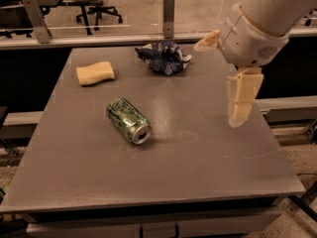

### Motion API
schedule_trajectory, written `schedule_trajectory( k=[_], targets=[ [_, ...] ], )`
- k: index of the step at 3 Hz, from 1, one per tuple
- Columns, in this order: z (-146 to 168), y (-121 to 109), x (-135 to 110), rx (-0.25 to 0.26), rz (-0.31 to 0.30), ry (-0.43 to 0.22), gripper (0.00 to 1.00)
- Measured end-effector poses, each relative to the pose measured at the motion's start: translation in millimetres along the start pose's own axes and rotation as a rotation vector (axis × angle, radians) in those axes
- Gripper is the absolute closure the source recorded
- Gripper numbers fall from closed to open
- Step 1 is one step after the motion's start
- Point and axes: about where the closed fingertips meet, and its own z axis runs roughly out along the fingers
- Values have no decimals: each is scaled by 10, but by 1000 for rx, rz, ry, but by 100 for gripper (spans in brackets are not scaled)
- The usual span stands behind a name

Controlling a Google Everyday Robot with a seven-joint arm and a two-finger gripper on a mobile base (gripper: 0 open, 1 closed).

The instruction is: Place green can upright

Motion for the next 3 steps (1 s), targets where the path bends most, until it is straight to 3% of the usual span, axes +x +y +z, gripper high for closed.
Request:
schedule_trajectory(
  k=[1,2,3],
  targets=[
    [145,-112,-225,-17,-167,-40,0],
    [371,-220,-607,-62,-396,-94,0],
    [514,-251,-829,-83,-534,-126,0]
  ],
)
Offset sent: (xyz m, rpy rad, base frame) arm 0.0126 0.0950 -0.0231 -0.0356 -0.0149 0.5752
